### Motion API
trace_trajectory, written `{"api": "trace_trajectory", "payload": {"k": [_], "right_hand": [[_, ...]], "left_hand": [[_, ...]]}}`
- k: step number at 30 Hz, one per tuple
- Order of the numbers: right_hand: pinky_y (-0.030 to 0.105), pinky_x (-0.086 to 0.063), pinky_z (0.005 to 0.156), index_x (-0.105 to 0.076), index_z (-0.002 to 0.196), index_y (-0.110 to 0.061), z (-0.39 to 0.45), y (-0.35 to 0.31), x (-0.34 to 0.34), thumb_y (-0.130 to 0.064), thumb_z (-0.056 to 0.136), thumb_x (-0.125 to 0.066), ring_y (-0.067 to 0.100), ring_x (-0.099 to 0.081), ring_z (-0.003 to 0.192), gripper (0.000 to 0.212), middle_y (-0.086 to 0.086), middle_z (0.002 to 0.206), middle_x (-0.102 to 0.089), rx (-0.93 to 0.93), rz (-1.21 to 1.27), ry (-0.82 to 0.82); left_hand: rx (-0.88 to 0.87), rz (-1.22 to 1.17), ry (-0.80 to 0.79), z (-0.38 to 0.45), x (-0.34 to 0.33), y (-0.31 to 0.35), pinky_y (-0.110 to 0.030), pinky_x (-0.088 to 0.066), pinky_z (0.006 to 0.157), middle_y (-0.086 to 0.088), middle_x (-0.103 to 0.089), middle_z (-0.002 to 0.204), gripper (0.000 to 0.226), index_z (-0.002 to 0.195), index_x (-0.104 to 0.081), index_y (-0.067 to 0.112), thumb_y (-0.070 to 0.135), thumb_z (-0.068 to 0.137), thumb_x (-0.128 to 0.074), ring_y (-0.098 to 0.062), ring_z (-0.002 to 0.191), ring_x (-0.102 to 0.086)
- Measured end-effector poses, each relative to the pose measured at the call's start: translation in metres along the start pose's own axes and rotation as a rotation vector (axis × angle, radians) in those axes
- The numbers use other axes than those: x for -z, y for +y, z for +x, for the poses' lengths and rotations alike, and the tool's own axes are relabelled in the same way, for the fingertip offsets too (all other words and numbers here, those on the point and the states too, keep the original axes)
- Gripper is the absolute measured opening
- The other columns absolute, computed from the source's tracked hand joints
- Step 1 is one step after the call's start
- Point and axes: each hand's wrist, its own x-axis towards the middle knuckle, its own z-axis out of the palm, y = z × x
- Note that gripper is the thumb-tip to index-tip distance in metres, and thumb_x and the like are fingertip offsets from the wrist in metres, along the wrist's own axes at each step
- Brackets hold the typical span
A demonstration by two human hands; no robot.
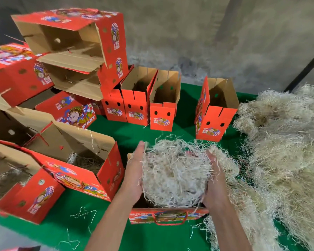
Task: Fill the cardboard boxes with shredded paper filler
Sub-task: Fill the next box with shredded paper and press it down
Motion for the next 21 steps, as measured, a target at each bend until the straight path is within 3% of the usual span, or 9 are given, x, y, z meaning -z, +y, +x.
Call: {"api": "trace_trajectory", "payload": {"k": [2, 4, 6, 9, 10, 13, 16, 19, 21], "right_hand": [[0.035, -0.056, 0.074, -0.063, 0.094, -0.05, 0.002, 0.004, 0.002, -0.036, 0.1, -0.053, 0.001, -0.066, 0.079, 0.018, -0.036, 0.083, -0.067, 0.019, -0.053, 0.09], [0.044, -0.039, 0.103, -0.056, 0.099, -0.054, 0.006, 0.01, 0.003, -0.036, 0.102, -0.052, 0.002, -0.053, 0.099, 0.019, -0.035, 0.096, -0.057, 0.026, -0.113, 0.094], [0.035, -0.036, 0.105, -0.057, 0.101, -0.049, 0.008, 0.013, 0.004, -0.036, 0.1, -0.055, 0.001, -0.051, 0.103, 0.013, -0.034, 0.093, -0.06, 0.019, -0.098, 0.111], [0.041, -0.038, 0.114, -0.062, 0.122, -0.039, 0.006, 0.016, -0.001, -0.04, 0.1, -0.055, 0.029, -0.051, 0.131, 0.023, -0.015, 0.128, -0.065, -0.004, -0.072, 0.133], [0.042, -0.03, 0.117, -0.061, 0.122, -0.042, 0.002, 0.014, -0.003, -0.046, 0.097, -0.057, 0.027, -0.049, 0.135, 0.025, -0.007, 0.138, -0.06, 0.003, -0.063, 0.144], [0.04, -0.024, 0.115, -0.055, 0.112, -0.05, -0.003, 0.01, -0.002, -0.061, 0.091, -0.055, 0.005, -0.041, 0.125, 0.024, -0.028, 0.126, -0.052, 0.062, -0.075, 0.159], [0.052, -0.019, 0.119, -0.048, 0.132, -0.057, -0.002, 0.013, 0.001, -0.076, 0.09, -0.038, 0.01, -0.033, 0.14, 0.047, -0.019, 0.148, -0.044, 0.021, -0.188, 0.081], [0.04, -0.035, 0.114, -0.05, 0.112, -0.077, -0.01, 0.011, -0.005, -0.096, 0.07, -0.039, 0.004, -0.041, 0.136, 0.048, -0.031, 0.139, -0.049, -0.068, -0.219, -0.176], [0.03, -0.053, 0.097, -0.064, 0.121, -0.056, -0.009, 0.015, -0.001, -0.091, 0.073, -0.049, 0.002, -0.062, 0.12, 0.061, -0.024, 0.124, -0.067, -0.095, -0.252, -0.217]], "left_hand": [[-0.238, 0.22, 0.177, 0.007, 0.003, -0.006, -0.013, -0.048, 0.076, 0.004, -0.061, 0.12, 0.057, 0.132, -0.05, 0.02, 0.059, 0.091, -0.06, 0.005, 0.087, -0.064], [-0.52, 0.545, 0.132, 0.006, 0.005, -0.009, -0.014, -0.046, 0.073, 0.0, -0.056, 0.12, 0.051, 0.128, -0.046, 0.026, 0.054, 0.09, -0.064, 0.005, 0.085, -0.057], [-0.526, 0.766, -0.005, 0.007, 0.003, -0.007, -0.02, -0.046, 0.089, 0.017, -0.047, 0.137, 0.057, 0.14, -0.039, 0.04, 0.05, 0.09, -0.065, 0.005, 0.109, -0.052], [-0.44, 0.982, -0.159, 0.01, -0.006, -0.01, -0.011, -0.049, 0.073, 0.015, -0.062, 0.129, 0.037, 0.125, -0.059, 0.043, 0.025, 0.094, -0.064, 0.001, 0.086, -0.061], [-0.402, 0.966, -0.169, 0.009, -0.008, -0.011, -0.012, -0.048, 0.062, 0.01, -0.068, 0.118, 0.032, 0.115, -0.065, 0.041, 0.015, 0.095, -0.063, 0.0, 0.075, -0.06], [-0.273, 0.615, -0.12, 0.002, -0.011, -0.005, -0.016, -0.044, 0.051, 0.006, -0.073, 0.095, 0.024, 0.09, -0.073, 0.042, 0.022, 0.097, -0.063, 0.005, 0.059, -0.058], [0.065, -0.014, -0.13, -0.002, -0.012, 0.002, -0.035, -0.058, 0.072, 0.007, -0.073, 0.114, 0.015, 0.105, -0.075, 0.038, 0.041, 0.091, -0.07, -0.012, 0.096, -0.072], [0.176, -0.144, -0.173, -0.005, -0.023, -0.001, -0.045, -0.057, 0.084, -0.015, -0.072, 0.118, 0.04, 0.112, -0.076, 0.013, 0.043, 0.086, -0.073, -0.034, 0.106, -0.07], [0.137, -0.11, -0.086, -0.006, -0.031, -0.006, -0.044, -0.05, 0.099, -0.01, -0.069, 0.126, 0.052, 0.125, -0.069, 0.016, 0.053, 0.09, -0.064, -0.028, 0.114, -0.066]]}}
